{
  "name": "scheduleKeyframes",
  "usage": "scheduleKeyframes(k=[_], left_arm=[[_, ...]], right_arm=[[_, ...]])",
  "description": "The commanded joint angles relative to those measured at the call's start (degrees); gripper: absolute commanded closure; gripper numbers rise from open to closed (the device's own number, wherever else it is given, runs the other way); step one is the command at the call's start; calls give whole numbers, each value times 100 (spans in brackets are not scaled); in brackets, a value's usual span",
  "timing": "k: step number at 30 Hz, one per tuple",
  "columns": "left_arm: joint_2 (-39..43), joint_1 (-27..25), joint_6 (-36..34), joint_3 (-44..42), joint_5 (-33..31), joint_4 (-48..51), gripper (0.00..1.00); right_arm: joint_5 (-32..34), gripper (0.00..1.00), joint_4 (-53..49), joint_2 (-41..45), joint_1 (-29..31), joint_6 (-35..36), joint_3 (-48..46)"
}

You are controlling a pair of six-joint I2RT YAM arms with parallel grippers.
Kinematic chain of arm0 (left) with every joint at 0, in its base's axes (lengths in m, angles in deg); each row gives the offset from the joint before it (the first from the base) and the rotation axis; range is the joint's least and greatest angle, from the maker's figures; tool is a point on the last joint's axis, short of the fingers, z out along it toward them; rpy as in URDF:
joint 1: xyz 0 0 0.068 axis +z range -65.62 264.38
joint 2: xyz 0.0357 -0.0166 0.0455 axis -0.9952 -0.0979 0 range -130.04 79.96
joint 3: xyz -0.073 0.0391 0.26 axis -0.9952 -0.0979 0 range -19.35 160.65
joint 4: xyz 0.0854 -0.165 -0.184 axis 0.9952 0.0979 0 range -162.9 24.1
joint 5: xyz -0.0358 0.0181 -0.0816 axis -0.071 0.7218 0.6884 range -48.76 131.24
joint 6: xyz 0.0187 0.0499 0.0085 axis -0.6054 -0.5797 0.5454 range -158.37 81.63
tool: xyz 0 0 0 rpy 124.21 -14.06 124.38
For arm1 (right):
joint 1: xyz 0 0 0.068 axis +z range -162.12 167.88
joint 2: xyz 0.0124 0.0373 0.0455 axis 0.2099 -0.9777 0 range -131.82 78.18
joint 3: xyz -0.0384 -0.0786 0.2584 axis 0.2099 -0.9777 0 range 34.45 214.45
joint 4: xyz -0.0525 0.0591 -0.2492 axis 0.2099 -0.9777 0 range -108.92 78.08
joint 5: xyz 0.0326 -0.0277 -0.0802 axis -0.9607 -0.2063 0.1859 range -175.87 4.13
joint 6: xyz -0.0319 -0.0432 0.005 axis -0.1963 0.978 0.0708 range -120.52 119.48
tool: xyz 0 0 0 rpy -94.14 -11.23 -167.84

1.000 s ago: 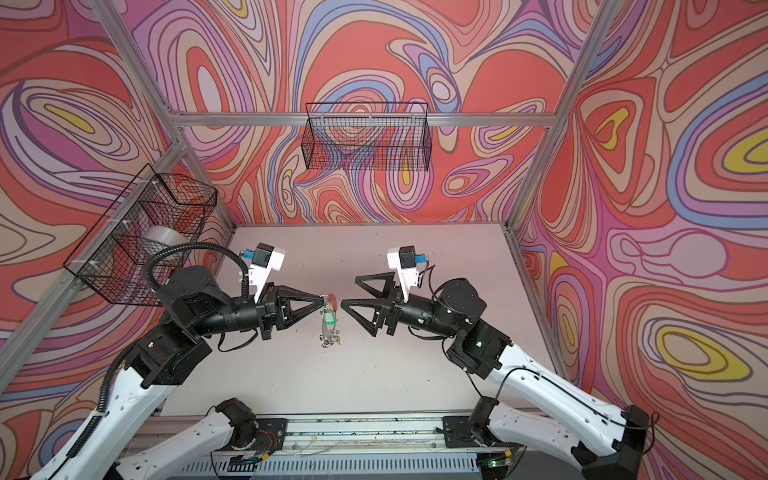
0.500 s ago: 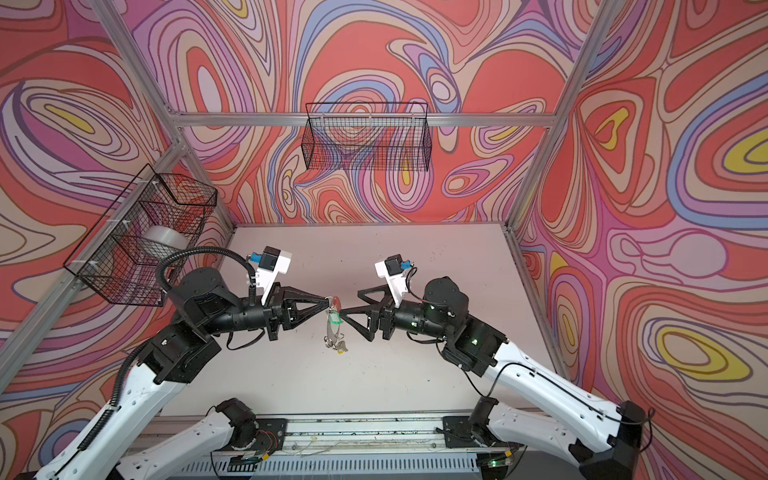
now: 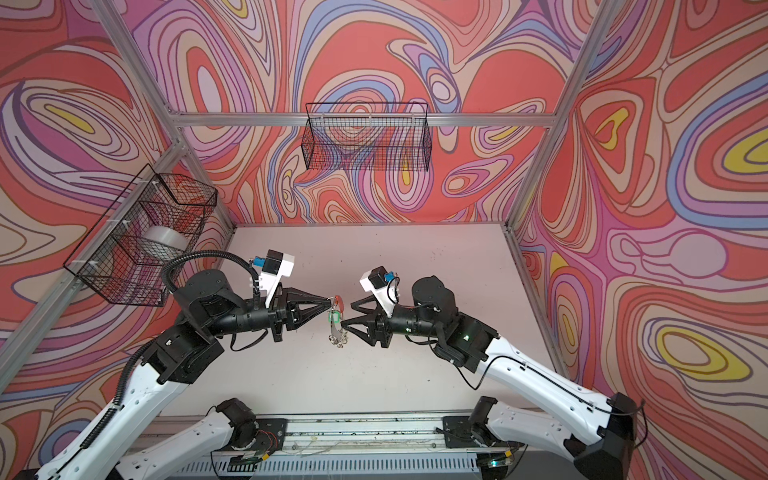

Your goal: Remove the keys from the keyring

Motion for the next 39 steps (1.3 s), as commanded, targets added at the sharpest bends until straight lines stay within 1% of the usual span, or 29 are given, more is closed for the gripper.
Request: scheduleKeyframes(k=[1,5,8,12,16,17,18,23,39], left_arm=[[53,-28,-190,-35,-10,-144,100],[48,-23,-163,-48,30,-161,100],[52,-28,-159,-66,30,-170,100],[61,-28,-94,-100,47,-238,100],[88,-28,-87,-136,-39,-243,100],[88,-28,-93,-136,-50,-225,100],[90,-28,-89,-136,-90,-208,100],[105,-27,-44,-163,-149,-249,100],[110,-27,131,-154,-58,-408,100]], right_arm=[[-227,42,272,-2,24,279,225],[-435,48,273,-125,21,368,349],[-650,48,289,-232,21,361,451],[-747,49,324,-337,33,339,537],[-872,59,413,-406,56,293,592],[-885,60,416,-417,65,296,607],[-890,60,419,-419,86,293,616],[-856,70,455,-472,117,280,656],[-522,77,271,-498,170,331,648]])
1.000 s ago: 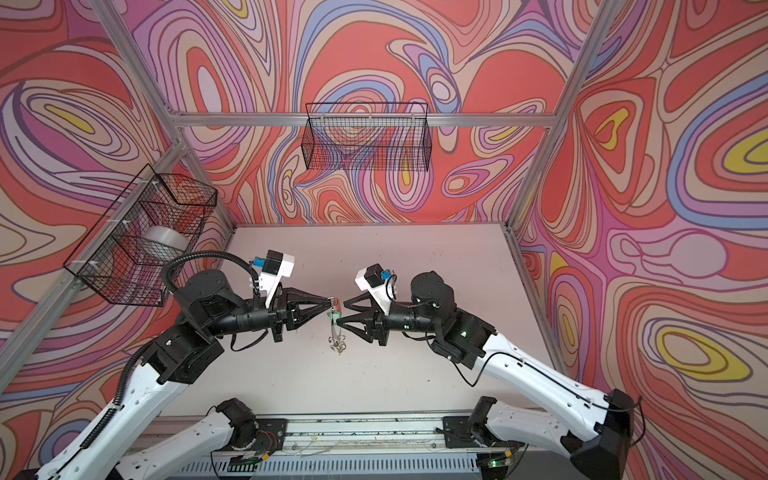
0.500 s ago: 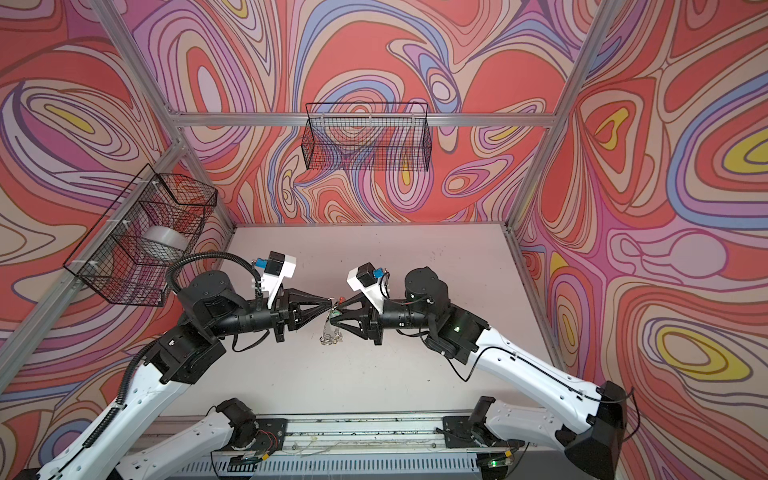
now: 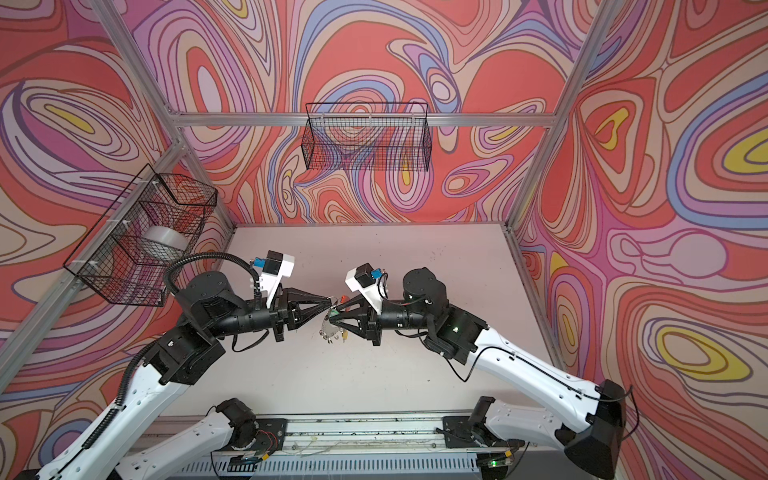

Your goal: Remove the keys from the keyring

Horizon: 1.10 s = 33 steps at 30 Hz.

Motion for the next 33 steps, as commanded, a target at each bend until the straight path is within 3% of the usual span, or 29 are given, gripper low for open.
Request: scheduleKeyframes(k=[1,8,13,33], left_arm=[[66,-28,55,-13,85,-282,100],[57,-27,44,-1,120,-228,100],[101,-27,-13,17,42,-126,100],[307,-28,-696,161,180,713,100]], right_arm=[[146,77,-55,-11,22,57,147],[154,83,-26,-17,20,3,186],[155,100,-330,-52,18,51,336],[-93,100,-3559,-803,26,935,2296]])
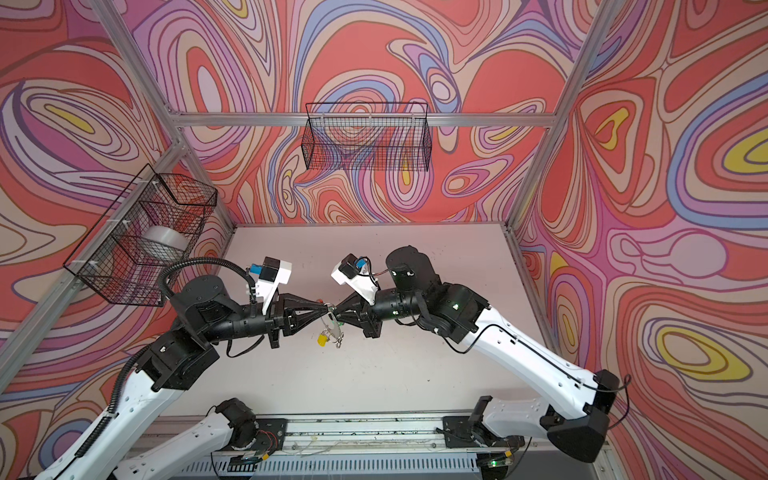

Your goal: Remove the keys from the keyring

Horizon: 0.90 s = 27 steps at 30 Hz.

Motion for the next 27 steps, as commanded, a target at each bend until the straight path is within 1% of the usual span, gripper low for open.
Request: scheduleKeyframes(k=[1,5,10,20,27], left_arm=[[89,-23,-315,170,111,297,100],[123,-25,-444,225,38,464,100],[155,-27,-473,321,-171,621,100],[155,-217,-455,486,-1110,1119,100],[212,-649,-556,512,-1805,1231,100]], right_arm=[[-15,100,-619,-61,18,236,318],[137,100,-931,-172,19,381,589],[206,100,-1063,-287,26,468,757],[298,100,-1395,-650,20,770,1188],[364,100,-1668,-902,-1,1023,1529]])
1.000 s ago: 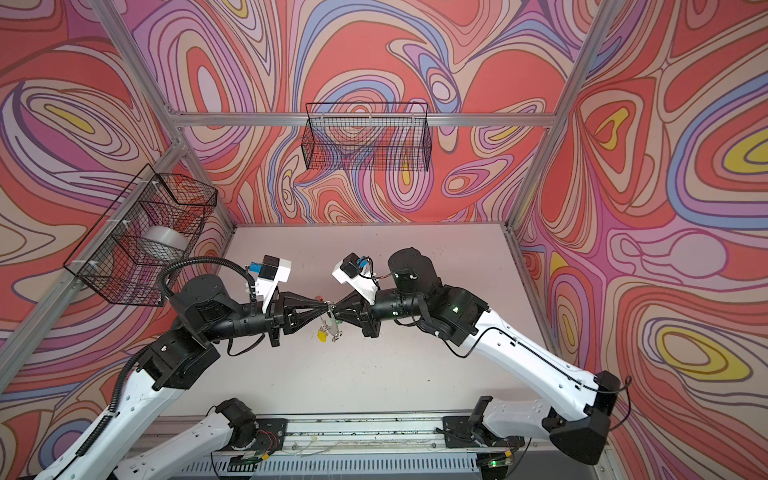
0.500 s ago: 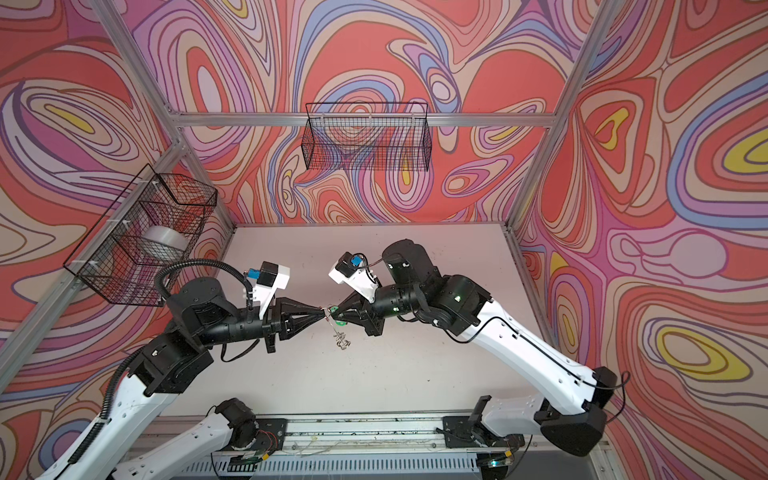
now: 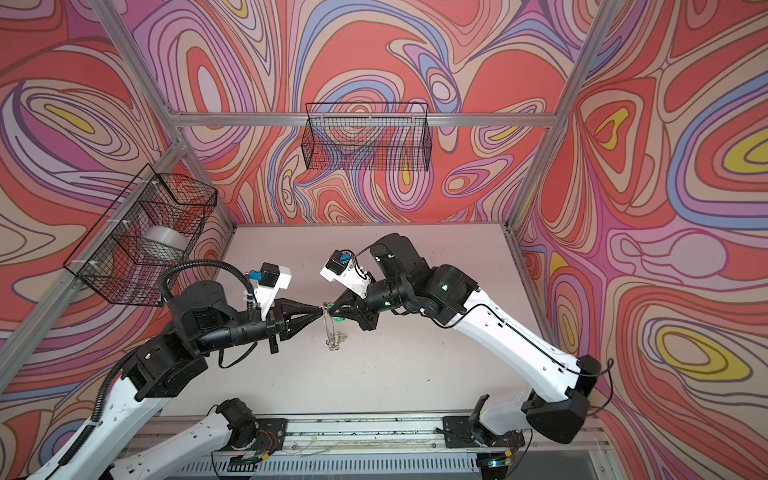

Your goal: Remove the keys from the keyring

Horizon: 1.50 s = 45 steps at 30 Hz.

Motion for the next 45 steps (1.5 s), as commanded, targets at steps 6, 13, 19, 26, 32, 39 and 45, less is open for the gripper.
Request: scheduleKeyframes(k=[6,13,19,26,32,39,45], left_arm=[[55,-252,-198,223,-513,153,100],[157,-274,-182,165,-303,36,100],[137,-270,-77,161,186,-71,100],[132,-272,-66,196,253,53,100],[219,-270,76,103,565,-179,100],[362,-274,357,-47,690,-651,100],[387,-274,507,-76,642,-855,100]], right_arm=[[121,100,-356,-188,-53,311,382],[147,100,-456,-222,-103,408,470],[114,100,-436,-256,-142,443,506],[114,100,-468,-273,-145,487,675],[103,100,-499,-323,-159,541,721],[-28,100,-318,-276,-156,480,431],[-137,100,-84,-157,-158,370,113]])
